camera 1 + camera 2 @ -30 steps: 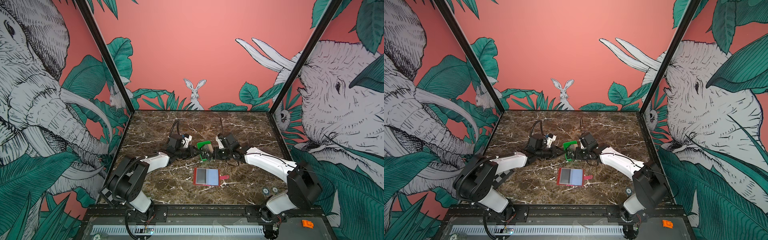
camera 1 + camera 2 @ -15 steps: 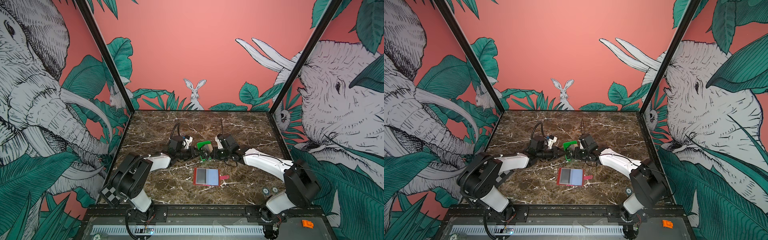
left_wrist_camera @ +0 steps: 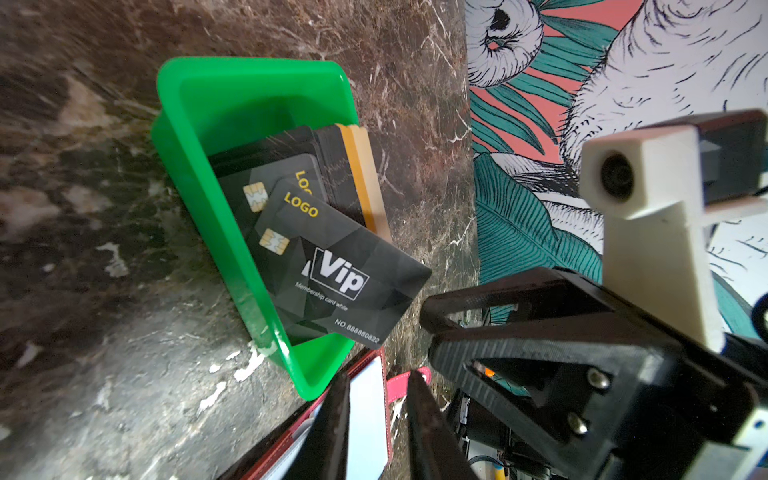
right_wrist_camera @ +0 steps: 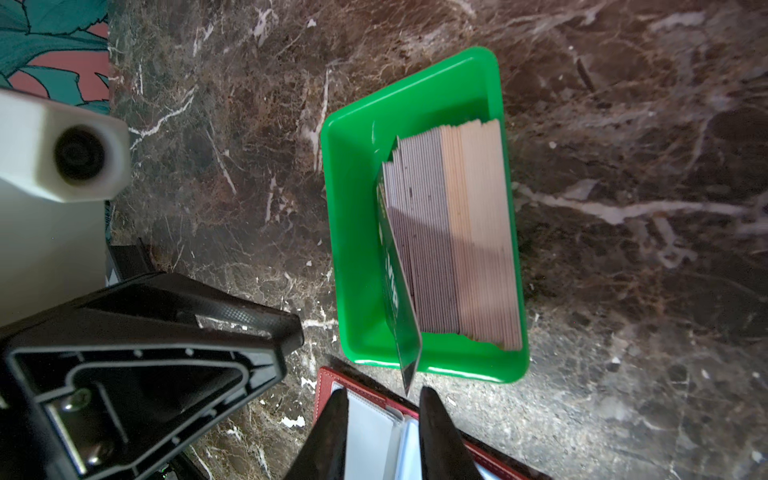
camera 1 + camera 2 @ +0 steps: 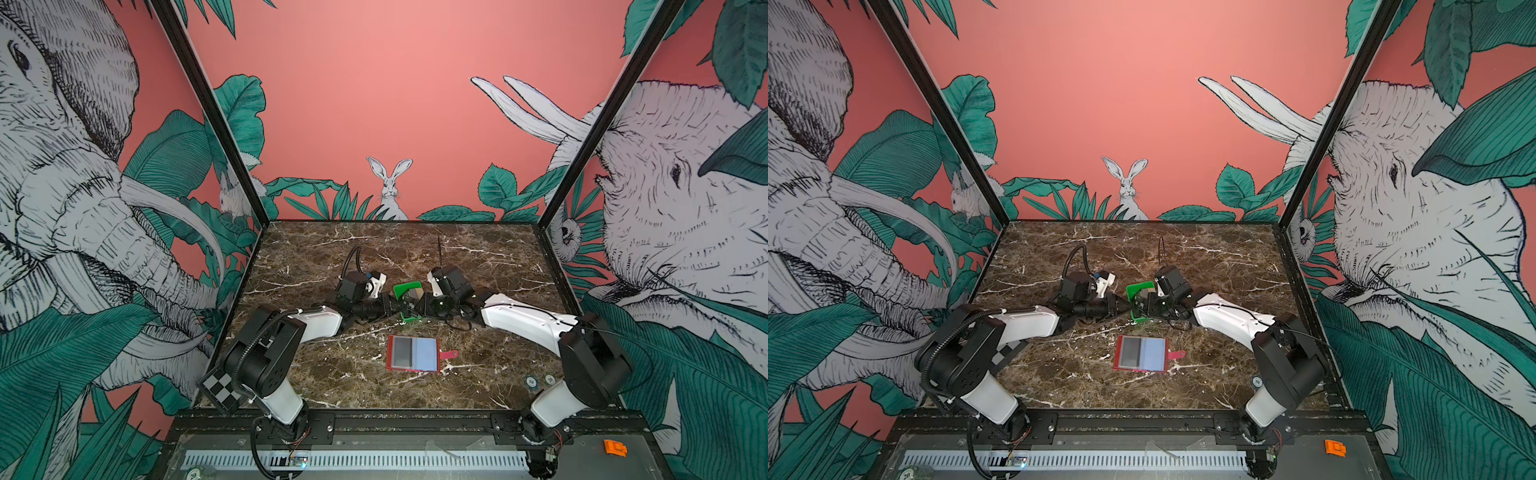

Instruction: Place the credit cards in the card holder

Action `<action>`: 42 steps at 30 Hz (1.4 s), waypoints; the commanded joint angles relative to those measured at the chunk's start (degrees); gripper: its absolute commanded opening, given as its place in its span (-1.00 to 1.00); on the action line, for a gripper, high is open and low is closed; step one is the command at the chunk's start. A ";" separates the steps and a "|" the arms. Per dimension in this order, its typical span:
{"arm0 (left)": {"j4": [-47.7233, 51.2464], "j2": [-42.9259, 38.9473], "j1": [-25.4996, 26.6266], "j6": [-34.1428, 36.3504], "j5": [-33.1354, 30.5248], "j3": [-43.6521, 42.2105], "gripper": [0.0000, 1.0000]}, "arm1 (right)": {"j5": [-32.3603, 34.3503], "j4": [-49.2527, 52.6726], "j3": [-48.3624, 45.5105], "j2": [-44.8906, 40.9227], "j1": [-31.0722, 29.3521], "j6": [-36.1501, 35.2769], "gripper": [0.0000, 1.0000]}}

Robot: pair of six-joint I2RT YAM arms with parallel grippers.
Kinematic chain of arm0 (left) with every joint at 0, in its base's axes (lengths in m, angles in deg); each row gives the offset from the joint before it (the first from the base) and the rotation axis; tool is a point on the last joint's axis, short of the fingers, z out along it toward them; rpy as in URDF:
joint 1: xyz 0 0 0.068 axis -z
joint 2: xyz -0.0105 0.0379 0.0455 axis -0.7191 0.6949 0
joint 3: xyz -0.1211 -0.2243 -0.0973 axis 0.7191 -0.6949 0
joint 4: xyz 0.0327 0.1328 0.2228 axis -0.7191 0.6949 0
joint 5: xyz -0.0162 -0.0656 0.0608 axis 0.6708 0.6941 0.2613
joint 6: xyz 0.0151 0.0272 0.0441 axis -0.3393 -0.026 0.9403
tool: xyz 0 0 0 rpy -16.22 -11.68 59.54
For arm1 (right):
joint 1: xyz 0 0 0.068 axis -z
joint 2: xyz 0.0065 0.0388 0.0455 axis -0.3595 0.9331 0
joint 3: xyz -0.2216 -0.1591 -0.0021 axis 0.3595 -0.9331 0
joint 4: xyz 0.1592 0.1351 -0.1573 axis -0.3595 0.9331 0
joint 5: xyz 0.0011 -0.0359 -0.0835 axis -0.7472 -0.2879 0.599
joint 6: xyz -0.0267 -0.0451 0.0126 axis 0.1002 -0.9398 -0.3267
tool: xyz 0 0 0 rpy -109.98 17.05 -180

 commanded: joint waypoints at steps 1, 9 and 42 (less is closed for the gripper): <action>1.16 -0.24 0.25 1.09 -0.48 1.10 -0.49 | 2.35 1.66 2.29 1.99 -0.08 -1.95 -0.37; 0.64 -1.01 0.35 1.31 -0.41 0.58 -0.51 | 3.06 3.39 5.84 5.82 0.58 -4.12 -0.36; -30.90 -11.03 0.51 -14.36 -2.17 -10.17 -0.53 | 5.55 -3.69 -2.88 -17.80 0.70 1.01 -1.00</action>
